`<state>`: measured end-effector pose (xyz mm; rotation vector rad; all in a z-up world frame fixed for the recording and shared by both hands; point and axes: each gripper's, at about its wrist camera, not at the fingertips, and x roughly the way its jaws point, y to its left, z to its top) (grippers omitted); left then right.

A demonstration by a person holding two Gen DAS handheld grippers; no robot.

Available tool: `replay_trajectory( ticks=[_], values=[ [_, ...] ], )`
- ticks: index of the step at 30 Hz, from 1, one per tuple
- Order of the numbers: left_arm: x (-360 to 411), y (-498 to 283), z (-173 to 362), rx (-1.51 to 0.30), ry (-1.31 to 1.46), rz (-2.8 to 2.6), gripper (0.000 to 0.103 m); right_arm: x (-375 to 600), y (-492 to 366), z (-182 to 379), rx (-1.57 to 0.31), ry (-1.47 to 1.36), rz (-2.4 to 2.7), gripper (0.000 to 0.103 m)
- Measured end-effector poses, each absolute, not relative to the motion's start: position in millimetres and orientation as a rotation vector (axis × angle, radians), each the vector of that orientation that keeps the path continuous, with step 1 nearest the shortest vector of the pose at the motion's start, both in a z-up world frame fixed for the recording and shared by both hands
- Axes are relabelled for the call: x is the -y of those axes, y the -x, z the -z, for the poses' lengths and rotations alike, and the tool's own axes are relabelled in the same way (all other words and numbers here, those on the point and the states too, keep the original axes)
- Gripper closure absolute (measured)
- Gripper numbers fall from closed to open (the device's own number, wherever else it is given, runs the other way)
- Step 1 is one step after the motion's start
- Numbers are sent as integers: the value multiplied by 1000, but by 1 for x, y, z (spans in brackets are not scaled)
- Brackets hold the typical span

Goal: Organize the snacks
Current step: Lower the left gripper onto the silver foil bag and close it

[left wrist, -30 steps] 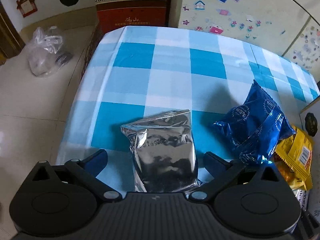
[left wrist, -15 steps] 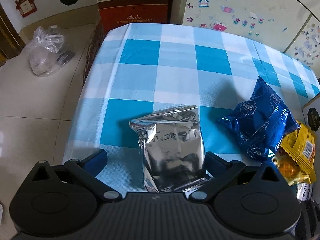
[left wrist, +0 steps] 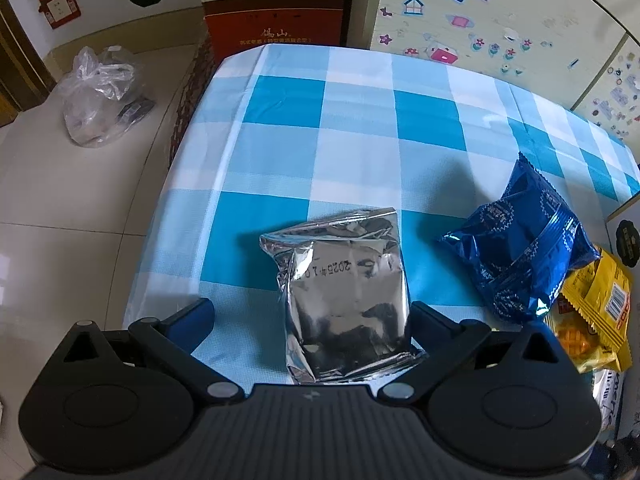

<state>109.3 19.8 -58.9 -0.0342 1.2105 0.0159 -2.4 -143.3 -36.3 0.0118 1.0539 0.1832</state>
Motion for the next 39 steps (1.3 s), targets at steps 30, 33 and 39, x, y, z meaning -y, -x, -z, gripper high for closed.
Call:
replay_trajectory(
  ticks=[30,33,39],
  values=[
    [-11,-91,47,-1145,-7,81,29,131,-21,41,-962,-89,-31,49],
    [-9,-87,45,-1131,-20,87,36,134,-20,37,-953,-97,-41,64],
    [-15,-86,43,-1146,25,98,39,141,-21,36,-964,-150,-59,65]
  ],
)
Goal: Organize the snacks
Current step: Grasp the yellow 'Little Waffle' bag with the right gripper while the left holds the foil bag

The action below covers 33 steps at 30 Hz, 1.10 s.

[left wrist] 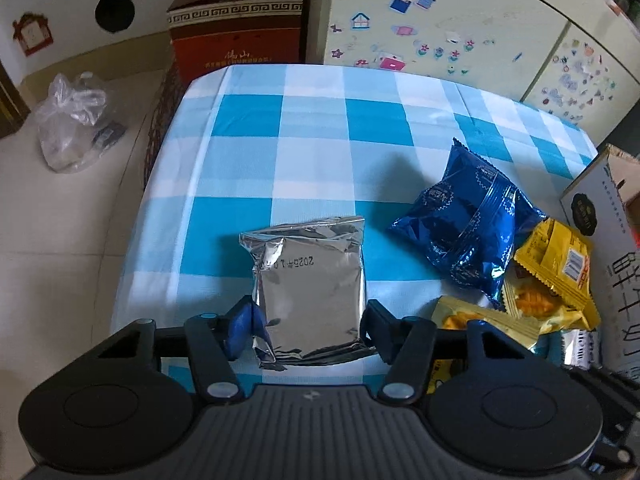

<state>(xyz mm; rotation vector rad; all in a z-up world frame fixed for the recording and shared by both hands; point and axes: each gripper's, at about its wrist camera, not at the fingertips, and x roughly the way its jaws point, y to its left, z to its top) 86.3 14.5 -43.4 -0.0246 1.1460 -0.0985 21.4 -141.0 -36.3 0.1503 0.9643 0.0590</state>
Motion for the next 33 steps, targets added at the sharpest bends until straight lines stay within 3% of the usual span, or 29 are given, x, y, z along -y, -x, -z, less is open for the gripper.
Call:
replay_trajectory(
  ticks=[3,7,11,14,17,20,21,33],
  values=[
    [-18,-85,43,-1142,13,62,39,145,-22,40,-984,-198,-63,58],
    [-31,-88,42,-1136,33,0,39,126,-22,43,-968,-117,-93,28],
    [-36,-88,45,-1146,44,-2,38,112,-23,49,-919,-54,-44,21],
    [-32,-87,45,-1140,19,4,38,103,-25,54,-908,42,-22,22],
    [-32,-88,47,-1140,16,7,34,102,-20,55,-894,82,-18,29],
    [-29,-88,51,-1154,8,26,15,106,-18,54,-892,112,-62,36],
    [-27,-89,54,-1176,5,39,1,109,-17,53,-893,117,-82,37],
    [-21,-91,58,-1232,2,37,0,114,-1,49,-982,227,-285,39]
  ],
)
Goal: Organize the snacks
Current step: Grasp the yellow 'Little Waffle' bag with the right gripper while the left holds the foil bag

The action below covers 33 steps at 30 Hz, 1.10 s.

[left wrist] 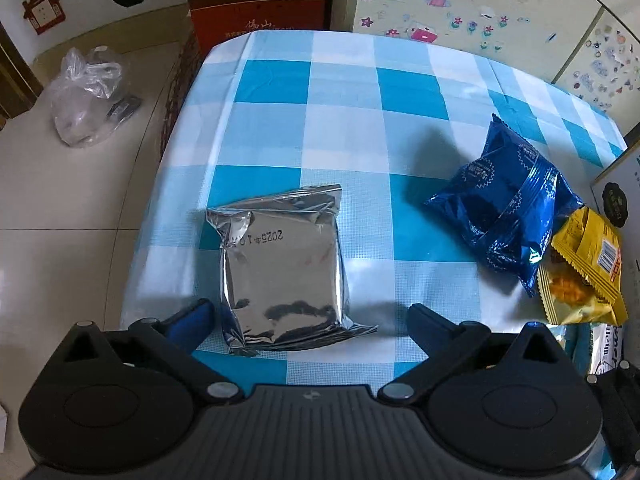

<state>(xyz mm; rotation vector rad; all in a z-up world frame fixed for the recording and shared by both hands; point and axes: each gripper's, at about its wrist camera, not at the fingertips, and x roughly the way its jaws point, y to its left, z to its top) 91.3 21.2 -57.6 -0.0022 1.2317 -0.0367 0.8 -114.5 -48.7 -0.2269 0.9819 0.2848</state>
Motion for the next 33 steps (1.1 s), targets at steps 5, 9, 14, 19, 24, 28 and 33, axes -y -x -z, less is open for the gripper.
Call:
replay_trajectory(
  ticks=[5,9,14,19,24,28,33],
  values=[
    [-21,-92,58,-1237,2,34,0,113,2,52,-1041,240,-208,16],
    [-22,-94,58,-1238,12,23,0,109,6,55,-1035,247,-179,13],
    [-21,-94,58,-1224,16,11,0,111,6,49,-998,204,-127,46],
    [-22,-94,48,-1176,27,12,31,117,-5,43,-1000,135,-136,55],
    [-29,-95,43,-1174,102,17,39,122,-12,28,-962,66,-149,55],
    [-28,-93,38,-1150,110,15,39,128,-13,20,-939,31,-136,55],
    [-27,-88,27,-1128,132,14,39,134,-13,12,-919,5,-127,55]
  ],
)
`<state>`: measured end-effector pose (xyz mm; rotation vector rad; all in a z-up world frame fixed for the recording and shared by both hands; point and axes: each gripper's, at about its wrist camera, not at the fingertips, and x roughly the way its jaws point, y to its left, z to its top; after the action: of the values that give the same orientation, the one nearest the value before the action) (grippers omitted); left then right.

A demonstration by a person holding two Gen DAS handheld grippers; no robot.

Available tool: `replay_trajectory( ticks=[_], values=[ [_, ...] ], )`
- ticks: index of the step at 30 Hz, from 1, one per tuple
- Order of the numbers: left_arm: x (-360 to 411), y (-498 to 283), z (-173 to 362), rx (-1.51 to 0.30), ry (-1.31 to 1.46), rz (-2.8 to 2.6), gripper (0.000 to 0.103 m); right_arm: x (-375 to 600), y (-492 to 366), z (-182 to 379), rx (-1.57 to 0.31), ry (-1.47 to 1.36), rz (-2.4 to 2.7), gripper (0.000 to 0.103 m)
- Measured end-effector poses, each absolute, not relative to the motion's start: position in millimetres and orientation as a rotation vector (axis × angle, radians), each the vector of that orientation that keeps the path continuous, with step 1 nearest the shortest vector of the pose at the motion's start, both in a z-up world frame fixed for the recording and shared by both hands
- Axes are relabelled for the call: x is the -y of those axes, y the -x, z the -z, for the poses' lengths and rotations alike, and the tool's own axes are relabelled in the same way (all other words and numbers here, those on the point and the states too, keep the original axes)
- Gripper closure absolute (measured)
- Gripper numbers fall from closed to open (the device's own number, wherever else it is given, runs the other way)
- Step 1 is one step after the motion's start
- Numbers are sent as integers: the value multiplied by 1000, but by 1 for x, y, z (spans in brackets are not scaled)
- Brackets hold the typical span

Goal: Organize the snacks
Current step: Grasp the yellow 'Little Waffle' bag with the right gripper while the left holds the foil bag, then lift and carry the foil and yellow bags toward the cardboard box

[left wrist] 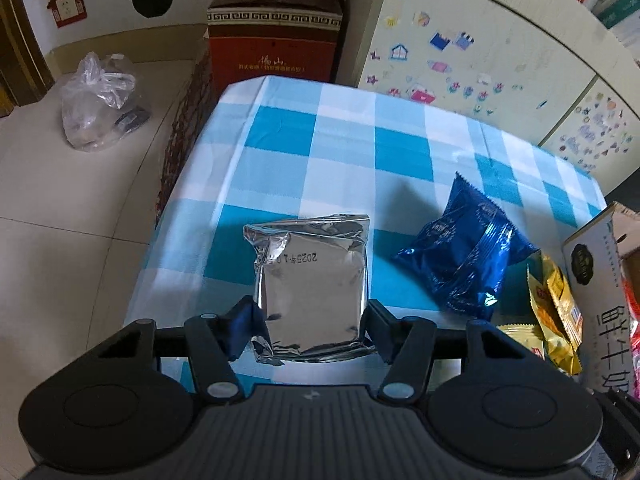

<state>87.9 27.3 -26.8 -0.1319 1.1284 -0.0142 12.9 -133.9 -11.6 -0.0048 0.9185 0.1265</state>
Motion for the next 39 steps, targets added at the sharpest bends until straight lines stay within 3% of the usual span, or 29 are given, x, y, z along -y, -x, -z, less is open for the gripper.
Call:
replay_trajectory(
  ticks=[22,39],
  values=[
    [-12,-56,-25,-983,52,15,39,147,8,-32,-810,-9,-142,55],
    [9,-14,-21,-953,-3,26,39,169,27,-51,-762,-3,-141,55]
  ],
)
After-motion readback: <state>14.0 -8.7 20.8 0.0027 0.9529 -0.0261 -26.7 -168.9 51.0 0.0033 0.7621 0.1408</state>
